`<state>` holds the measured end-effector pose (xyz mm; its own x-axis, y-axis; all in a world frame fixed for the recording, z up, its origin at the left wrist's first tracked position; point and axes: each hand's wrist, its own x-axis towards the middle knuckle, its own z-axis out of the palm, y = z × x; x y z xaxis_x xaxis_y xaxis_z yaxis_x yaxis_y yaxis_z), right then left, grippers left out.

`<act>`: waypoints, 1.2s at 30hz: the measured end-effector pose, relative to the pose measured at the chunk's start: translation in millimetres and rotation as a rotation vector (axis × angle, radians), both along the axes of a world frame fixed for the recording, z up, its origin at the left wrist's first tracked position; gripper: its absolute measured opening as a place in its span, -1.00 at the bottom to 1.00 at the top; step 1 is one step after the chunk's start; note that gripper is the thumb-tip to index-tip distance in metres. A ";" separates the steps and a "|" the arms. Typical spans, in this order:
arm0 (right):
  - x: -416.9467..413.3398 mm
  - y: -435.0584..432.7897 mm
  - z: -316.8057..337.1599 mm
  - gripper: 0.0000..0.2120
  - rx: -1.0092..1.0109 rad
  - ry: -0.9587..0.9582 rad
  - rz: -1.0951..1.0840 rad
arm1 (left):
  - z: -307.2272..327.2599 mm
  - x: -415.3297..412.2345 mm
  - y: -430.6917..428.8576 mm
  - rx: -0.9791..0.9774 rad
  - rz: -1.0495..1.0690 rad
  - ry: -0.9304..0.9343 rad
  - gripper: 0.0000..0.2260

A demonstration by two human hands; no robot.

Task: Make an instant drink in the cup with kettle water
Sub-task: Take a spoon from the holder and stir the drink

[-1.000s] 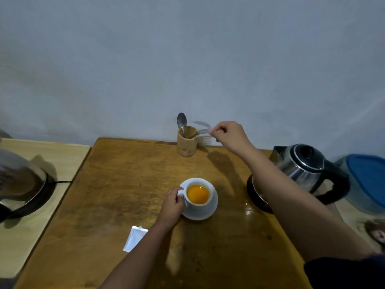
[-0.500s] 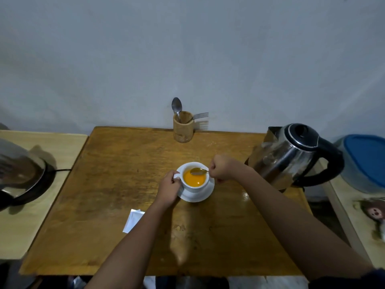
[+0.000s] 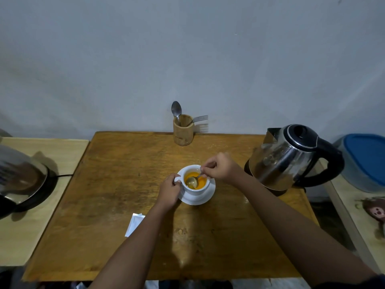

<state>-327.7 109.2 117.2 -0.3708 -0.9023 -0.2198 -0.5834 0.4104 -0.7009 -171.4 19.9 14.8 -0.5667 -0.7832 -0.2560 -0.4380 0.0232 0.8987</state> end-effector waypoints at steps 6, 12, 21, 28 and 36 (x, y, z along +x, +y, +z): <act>8.1 1.4 1.0 -0.79 0.022 -0.008 0.071 | -0.8 -0.9 -0.5 0.008 -0.005 -0.001 -0.88; 10.2 -8.4 9.7 -0.71 0.132 0.233 0.162 | -0.4 -0.1 -0.9 0.027 -0.011 -0.019 -0.86; 28.6 -20.9 3.3 -0.71 0.079 0.252 0.117 | 1.4 0.7 -0.8 0.032 -0.011 -0.009 -0.87; 27.5 -19.2 7.9 -0.72 0.128 0.196 0.179 | 5.6 0.0 1.3 0.030 0.008 -0.005 -0.89; 21.4 -16.6 -0.5 -0.70 0.115 0.311 0.097 | 3.7 -1.5 -0.8 0.050 0.010 -0.014 -0.88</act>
